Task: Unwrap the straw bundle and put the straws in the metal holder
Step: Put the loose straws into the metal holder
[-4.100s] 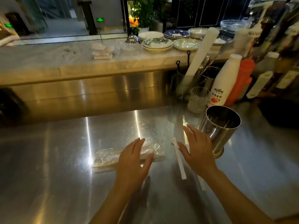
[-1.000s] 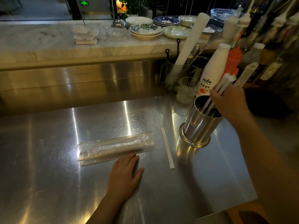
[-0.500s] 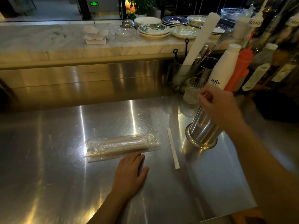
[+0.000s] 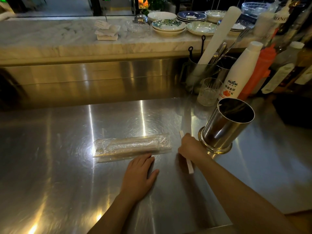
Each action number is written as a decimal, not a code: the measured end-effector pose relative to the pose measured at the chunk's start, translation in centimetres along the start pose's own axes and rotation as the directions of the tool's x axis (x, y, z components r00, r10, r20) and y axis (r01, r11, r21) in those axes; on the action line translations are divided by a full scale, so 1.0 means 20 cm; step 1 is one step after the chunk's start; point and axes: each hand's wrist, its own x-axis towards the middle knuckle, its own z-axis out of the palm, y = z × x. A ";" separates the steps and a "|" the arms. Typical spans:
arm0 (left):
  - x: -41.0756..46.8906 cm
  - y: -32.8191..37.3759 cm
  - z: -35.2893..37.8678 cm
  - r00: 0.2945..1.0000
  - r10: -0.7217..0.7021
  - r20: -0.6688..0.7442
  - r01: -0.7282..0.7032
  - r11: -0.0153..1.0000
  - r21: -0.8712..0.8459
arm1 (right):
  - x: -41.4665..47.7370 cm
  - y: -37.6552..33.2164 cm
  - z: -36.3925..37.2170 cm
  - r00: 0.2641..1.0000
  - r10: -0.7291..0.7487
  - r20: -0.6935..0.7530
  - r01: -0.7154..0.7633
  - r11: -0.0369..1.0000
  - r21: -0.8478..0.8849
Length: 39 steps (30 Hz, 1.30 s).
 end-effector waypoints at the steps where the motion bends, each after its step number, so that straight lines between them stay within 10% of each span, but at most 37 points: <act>1: 0.00 0.00 0.00 1.000 0.001 -0.001 -0.001 1.000 0.000 | 0.00 0.00 0.00 1.000 -0.005 0.029 0.005 1.000 -0.002; 8: 0.00 0.00 0.00 1.000 0.000 -0.014 0.000 1.000 0.003 | -0.04 -0.06 -0.20 0.963 -0.100 0.250 0.069 0.989 0.131; 14: -0.01 0.00 0.00 1.000 -0.005 -0.010 0.005 1.000 -0.007 | -0.16 -0.11 -0.59 0.966 -0.115 -0.230 0.224 0.815 0.534; 18: -0.01 0.00 0.00 1.000 -0.006 -0.028 0.006 1.000 0.007 | -0.22 -0.06 -0.78 0.682 -0.035 -0.731 0.462 0.795 0.394; 21: -0.01 0.00 0.00 1.000 -0.001 -0.031 0.001 1.000 0.004 | -0.19 0.04 -0.83 0.531 0.044 -0.846 0.457 0.826 0.330; 25: -0.01 0.01 -0.01 1.000 0.001 -0.030 -0.001 1.000 0.000 | -0.10 0.18 -0.78 0.682 -0.028 -0.731 0.299 0.923 0.243; 30: -0.01 0.02 -0.01 1.000 -0.009 -0.024 0.009 1.000 0.001 | -0.01 0.23 -0.77 0.973 -0.083 -0.217 0.093 0.995 0.034; 35: 0.00 0.02 -0.02 1.000 -0.015 -0.019 0.015 1.000 0.006 | 0.05 0.21 -0.88 0.998 -0.060 0.034 0.068 0.954 -0.291; 39: 0.00 0.01 -0.02 0.999 -0.031 0.005 0.031 0.999 -0.015 | 0.05 0.18 -0.92 0.982 -0.128 -0.142 0.092 0.967 -0.237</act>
